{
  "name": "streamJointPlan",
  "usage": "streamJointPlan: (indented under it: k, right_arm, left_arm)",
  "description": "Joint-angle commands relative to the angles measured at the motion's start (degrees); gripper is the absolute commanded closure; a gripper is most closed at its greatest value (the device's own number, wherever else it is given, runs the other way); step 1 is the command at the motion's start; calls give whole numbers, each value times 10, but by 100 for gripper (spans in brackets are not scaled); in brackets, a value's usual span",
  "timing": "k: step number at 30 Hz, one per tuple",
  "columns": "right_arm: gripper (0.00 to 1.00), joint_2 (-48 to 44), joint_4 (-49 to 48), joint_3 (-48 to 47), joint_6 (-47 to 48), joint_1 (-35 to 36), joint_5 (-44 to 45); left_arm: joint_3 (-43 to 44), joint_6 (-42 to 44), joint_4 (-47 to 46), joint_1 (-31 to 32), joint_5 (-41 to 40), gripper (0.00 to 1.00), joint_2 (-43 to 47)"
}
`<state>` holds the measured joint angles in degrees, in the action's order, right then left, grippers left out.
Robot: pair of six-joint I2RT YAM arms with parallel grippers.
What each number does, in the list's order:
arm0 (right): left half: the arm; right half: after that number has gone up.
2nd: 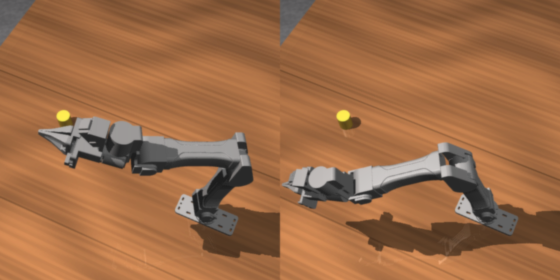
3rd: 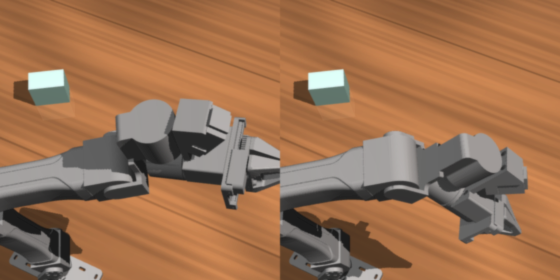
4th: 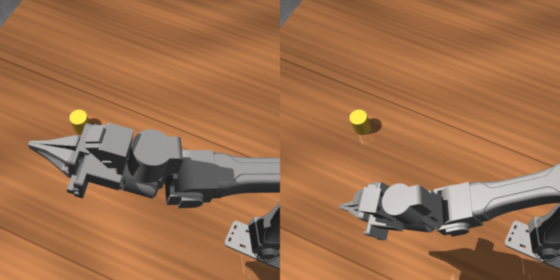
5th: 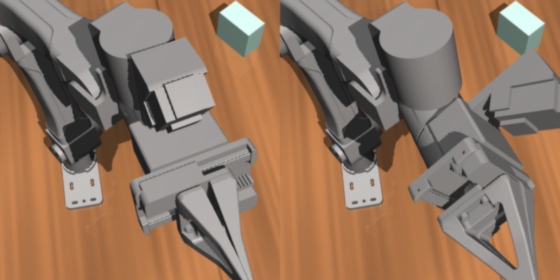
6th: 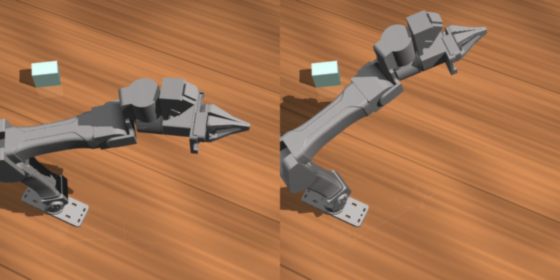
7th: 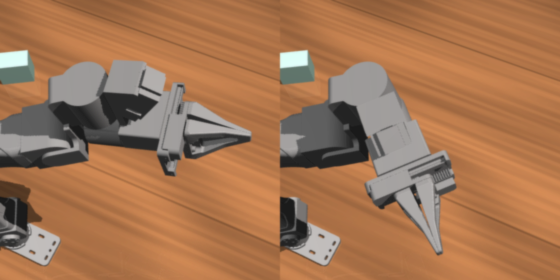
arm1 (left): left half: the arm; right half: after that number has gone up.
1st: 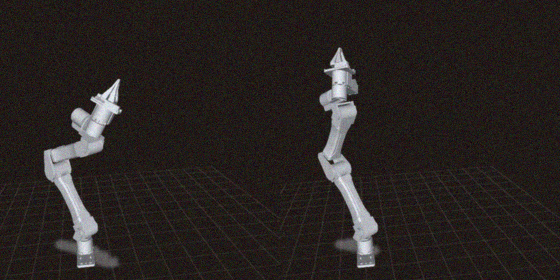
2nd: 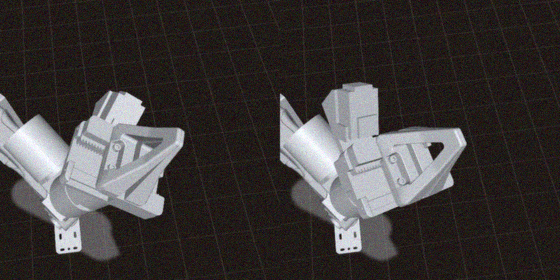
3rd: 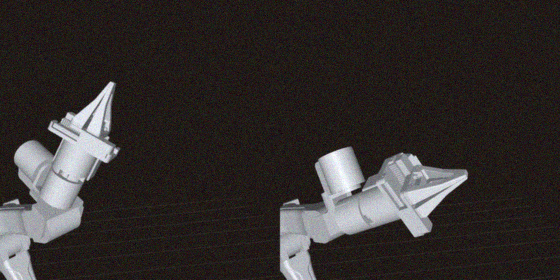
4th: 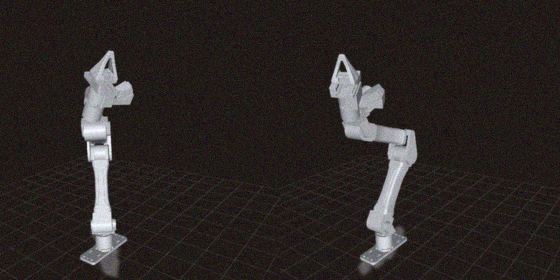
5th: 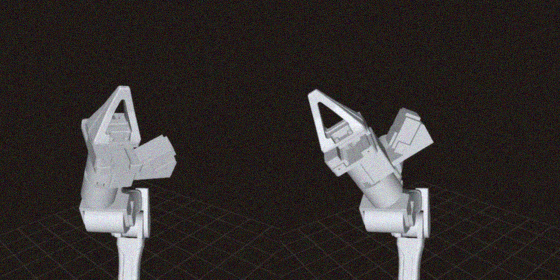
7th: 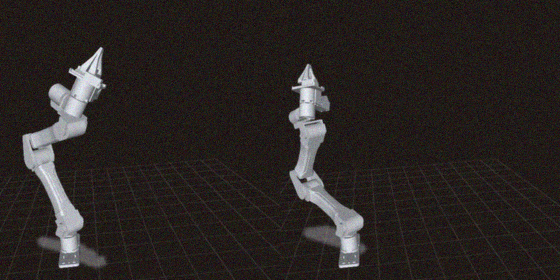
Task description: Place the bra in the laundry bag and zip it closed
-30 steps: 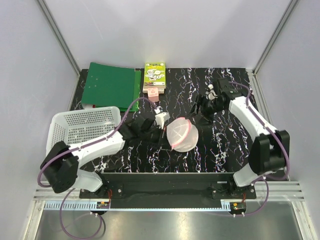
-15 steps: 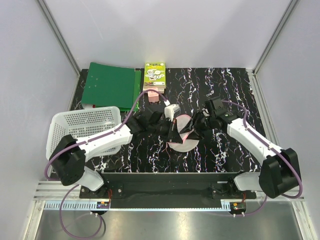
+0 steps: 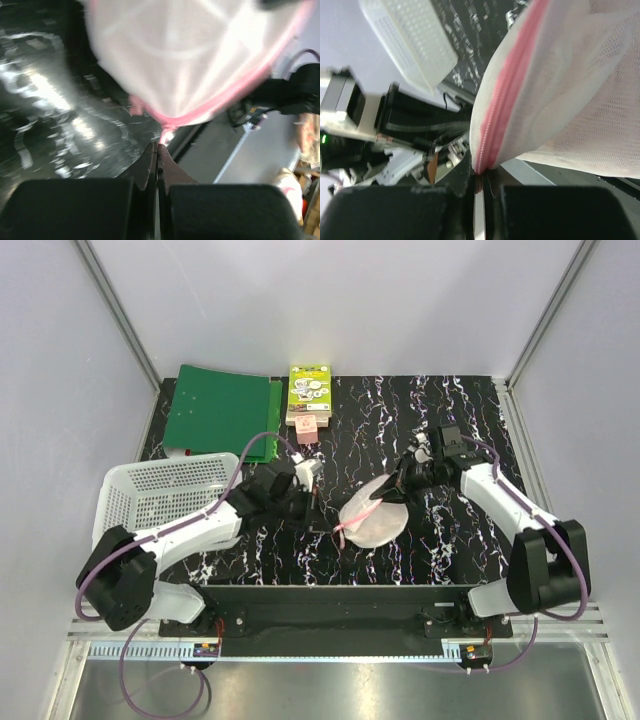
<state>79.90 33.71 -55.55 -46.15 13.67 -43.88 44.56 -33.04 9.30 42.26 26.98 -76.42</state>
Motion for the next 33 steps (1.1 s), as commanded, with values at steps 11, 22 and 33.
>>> streamJointPlan:
  k: [11,22,33]
  right_arm:
    - [72,80,138,-162,214,-15,-3]
    - [34,-16,215,-151,185,-8,121]
    - [23,-119,160,-96,113,151,269]
  left_arm:
    - [202,126,251,-75,-159,100,-86]
    - [174,67,227,38,-159,70,24]
    - [62,-1,125,97,-149,50,128]
